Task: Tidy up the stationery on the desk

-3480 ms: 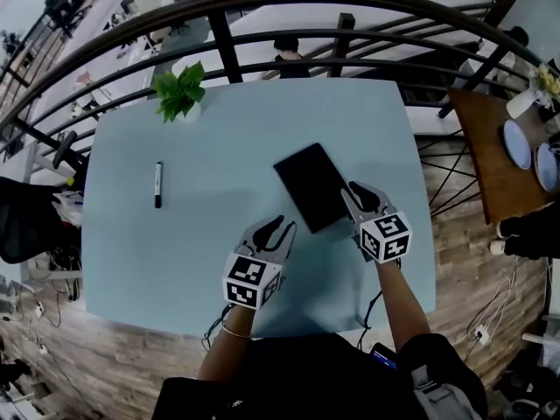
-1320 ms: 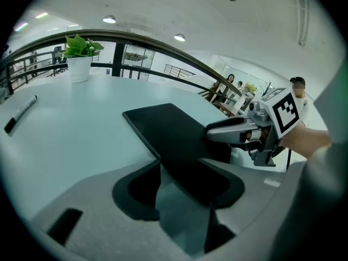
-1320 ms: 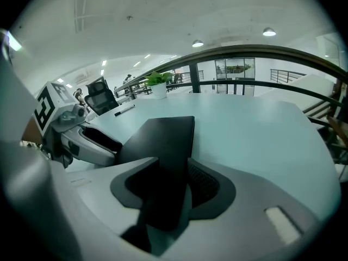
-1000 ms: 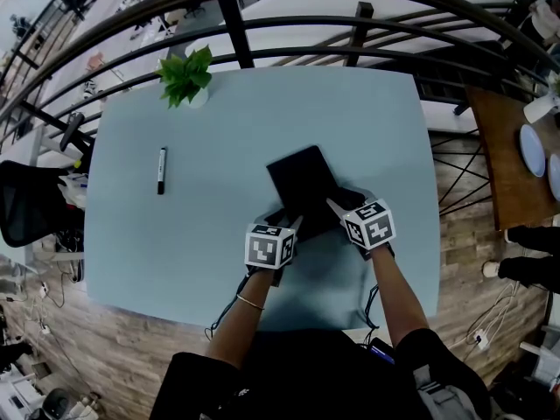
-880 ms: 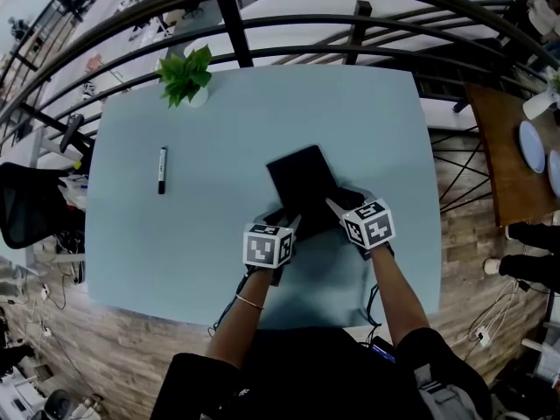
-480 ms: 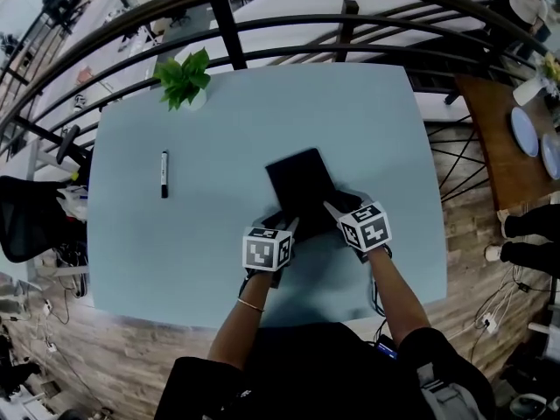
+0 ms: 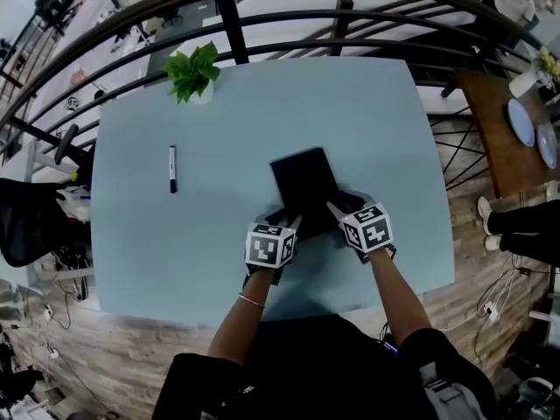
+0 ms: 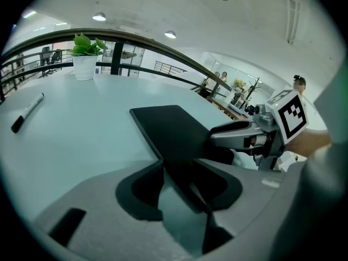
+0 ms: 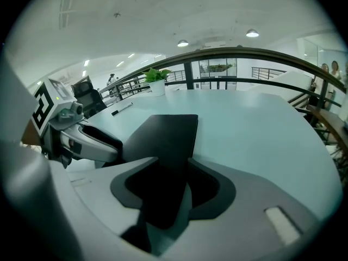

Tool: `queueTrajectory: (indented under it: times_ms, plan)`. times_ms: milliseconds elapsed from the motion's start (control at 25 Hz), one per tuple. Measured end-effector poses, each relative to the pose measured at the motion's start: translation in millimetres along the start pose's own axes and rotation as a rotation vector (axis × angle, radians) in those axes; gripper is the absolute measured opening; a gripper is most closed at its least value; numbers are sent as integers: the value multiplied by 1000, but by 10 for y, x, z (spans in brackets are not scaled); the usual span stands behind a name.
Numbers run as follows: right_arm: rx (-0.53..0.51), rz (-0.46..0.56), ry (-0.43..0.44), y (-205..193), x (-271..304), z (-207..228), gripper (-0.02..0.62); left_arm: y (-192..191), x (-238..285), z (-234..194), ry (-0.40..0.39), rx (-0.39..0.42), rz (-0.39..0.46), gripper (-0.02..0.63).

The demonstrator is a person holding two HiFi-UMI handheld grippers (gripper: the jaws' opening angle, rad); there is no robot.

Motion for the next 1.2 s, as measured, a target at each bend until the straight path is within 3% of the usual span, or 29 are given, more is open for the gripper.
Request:
queueTrajectory:
  times_ms: [1200]
  plan:
    - [32, 1, -44, -286, -150, -1020, 173, -339, -781, -344, -31, 83, -4, 133]
Point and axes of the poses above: the fingertips, and each gripper's own axes: x forward along the fingers, z to its right, y out of its top, the point moved 10 cm from there along -x, backward along the fingers, and after that the axes turned 14 degrees about z, right-handed, at the moved point
